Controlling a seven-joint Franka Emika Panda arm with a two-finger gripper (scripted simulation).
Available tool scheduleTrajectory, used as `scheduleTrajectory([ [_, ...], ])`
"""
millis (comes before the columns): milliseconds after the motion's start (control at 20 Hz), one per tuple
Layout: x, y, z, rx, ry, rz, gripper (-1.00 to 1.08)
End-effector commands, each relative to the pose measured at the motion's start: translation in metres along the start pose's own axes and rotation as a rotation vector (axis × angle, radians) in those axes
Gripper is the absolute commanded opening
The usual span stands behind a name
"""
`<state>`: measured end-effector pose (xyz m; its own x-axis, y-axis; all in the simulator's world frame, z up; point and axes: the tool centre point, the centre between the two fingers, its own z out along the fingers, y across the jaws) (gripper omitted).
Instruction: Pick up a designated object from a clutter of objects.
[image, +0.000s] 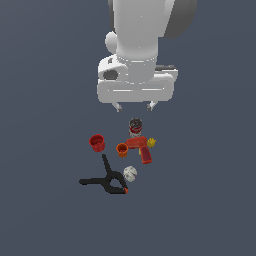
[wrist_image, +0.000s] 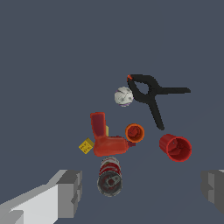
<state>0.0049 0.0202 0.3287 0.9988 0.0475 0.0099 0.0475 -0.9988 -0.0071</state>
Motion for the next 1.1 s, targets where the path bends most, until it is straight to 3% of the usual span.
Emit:
scheduleTrajectory([
  [0,0.0,0.0,0.0,0.0,0.0,0.0,1.0],
  [450,0.003,-0.017,0.005,0.019,-0.011,-0.048,1.0],
  [1050,0.01,-0.015,0.015,0.015,-0.011,-0.079,1.0],
])
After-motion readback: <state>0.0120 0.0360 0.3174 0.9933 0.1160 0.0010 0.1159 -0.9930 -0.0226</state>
